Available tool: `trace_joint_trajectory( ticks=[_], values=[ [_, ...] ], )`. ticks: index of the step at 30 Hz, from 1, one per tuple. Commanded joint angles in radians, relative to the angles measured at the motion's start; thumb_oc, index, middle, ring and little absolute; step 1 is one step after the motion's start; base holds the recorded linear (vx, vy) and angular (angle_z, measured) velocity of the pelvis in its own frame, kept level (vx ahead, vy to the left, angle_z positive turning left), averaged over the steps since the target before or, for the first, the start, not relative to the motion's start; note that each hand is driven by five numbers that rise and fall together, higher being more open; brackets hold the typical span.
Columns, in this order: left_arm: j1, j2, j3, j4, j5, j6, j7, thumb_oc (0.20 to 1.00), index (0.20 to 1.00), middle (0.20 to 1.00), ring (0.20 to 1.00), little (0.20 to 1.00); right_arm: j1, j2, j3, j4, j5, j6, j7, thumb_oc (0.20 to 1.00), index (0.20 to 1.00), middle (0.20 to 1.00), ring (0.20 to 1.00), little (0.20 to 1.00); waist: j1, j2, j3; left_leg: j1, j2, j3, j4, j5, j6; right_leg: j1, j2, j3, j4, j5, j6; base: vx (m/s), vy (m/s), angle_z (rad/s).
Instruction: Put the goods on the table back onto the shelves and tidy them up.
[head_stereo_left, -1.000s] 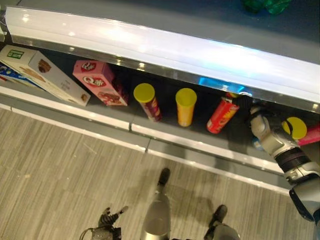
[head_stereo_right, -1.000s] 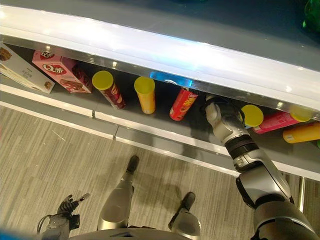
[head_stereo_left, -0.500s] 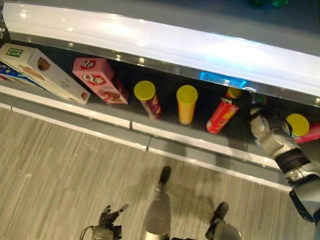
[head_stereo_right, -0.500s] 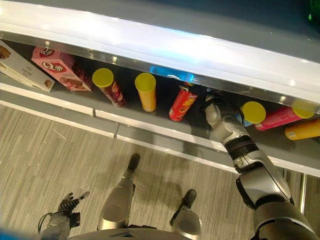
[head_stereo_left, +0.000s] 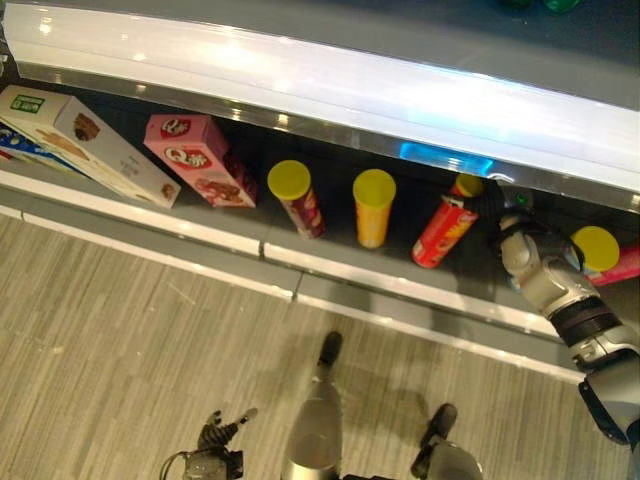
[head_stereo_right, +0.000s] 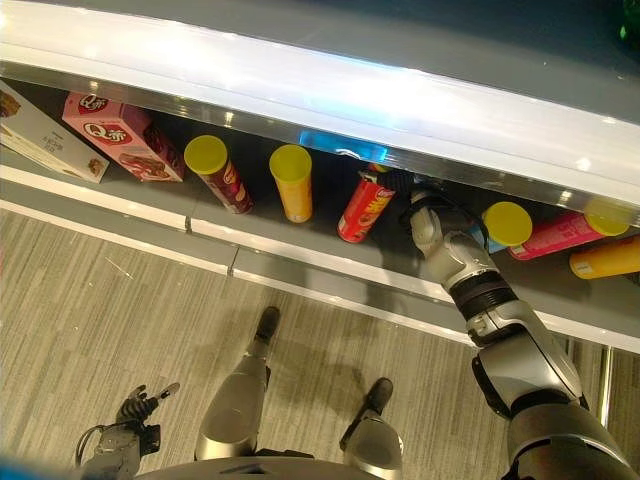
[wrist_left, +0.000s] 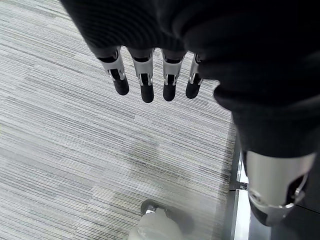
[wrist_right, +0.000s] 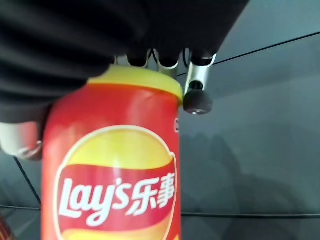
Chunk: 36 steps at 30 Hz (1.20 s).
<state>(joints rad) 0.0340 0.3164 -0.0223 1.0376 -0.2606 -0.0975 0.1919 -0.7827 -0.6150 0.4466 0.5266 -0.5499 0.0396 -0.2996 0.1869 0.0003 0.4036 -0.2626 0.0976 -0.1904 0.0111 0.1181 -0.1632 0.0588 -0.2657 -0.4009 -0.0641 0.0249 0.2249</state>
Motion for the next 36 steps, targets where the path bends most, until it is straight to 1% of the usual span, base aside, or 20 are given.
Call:
trace_joint_trajectory(
  ticks=[1, 9, 22, 36],
  values=[
    [0.009, 0.044, -0.014, 0.044, 0.022, -0.002, 0.015, 1.000, 1.000, 1.000, 1.000, 1.000, -0.063, -0.050, 0.012, -0.002, -0.019, -0.029, -0.052, 0.200, 0.200, 0.200, 0.200, 0.200, -0.014, -0.013, -0.052, 0.047, 0.101, 0.039, 0.107, -0.197, -0.007, -0.081, -0.102, 0.083, 0.176, -0.104, 0.013, 0.00, 0.000, 0.00],
    [0.002, 0.037, -0.026, 0.049, 0.025, 0.001, 0.011, 1.000, 1.000, 1.000, 1.000, 1.000, -0.064, -0.059, 0.015, -0.003, -0.018, -0.029, -0.053, 0.200, 0.200, 0.200, 0.200, 0.200, -0.018, -0.015, -0.052, 0.050, 0.102, 0.041, 0.105, -0.198, -0.007, -0.082, -0.100, 0.086, 0.177, -0.106, 0.013, 0.00, 0.000, 0.00],
    [0.012, 0.033, -0.040, 0.010, 0.018, -0.008, 0.022, 1.000, 1.000, 1.000, 1.000, 1.000, -0.070, -0.055, 0.031, 0.023, -0.027, -0.025, -0.056, 0.200, 0.200, 0.200, 0.200, 0.200, -0.011, 0.003, -0.038, 0.042, 0.100, 0.038, 0.115, -0.199, -0.006, -0.094, -0.102, 0.088, 0.188, -0.109, 0.013, 0.00, 0.000, 0.00],
    [0.015, 0.037, -0.042, 0.000, 0.009, -0.012, 0.022, 1.000, 1.000, 1.000, 1.000, 1.000, -0.091, -0.058, 0.043, 0.048, -0.032, -0.021, -0.059, 0.200, 0.200, 0.200, 0.200, 0.200, -0.004, 0.001, -0.039, 0.033, 0.096, 0.036, 0.124, -0.203, -0.006, -0.094, -0.104, 0.087, 0.183, -0.104, 0.015, 0.00, 0.000, 0.00]
  ],
)
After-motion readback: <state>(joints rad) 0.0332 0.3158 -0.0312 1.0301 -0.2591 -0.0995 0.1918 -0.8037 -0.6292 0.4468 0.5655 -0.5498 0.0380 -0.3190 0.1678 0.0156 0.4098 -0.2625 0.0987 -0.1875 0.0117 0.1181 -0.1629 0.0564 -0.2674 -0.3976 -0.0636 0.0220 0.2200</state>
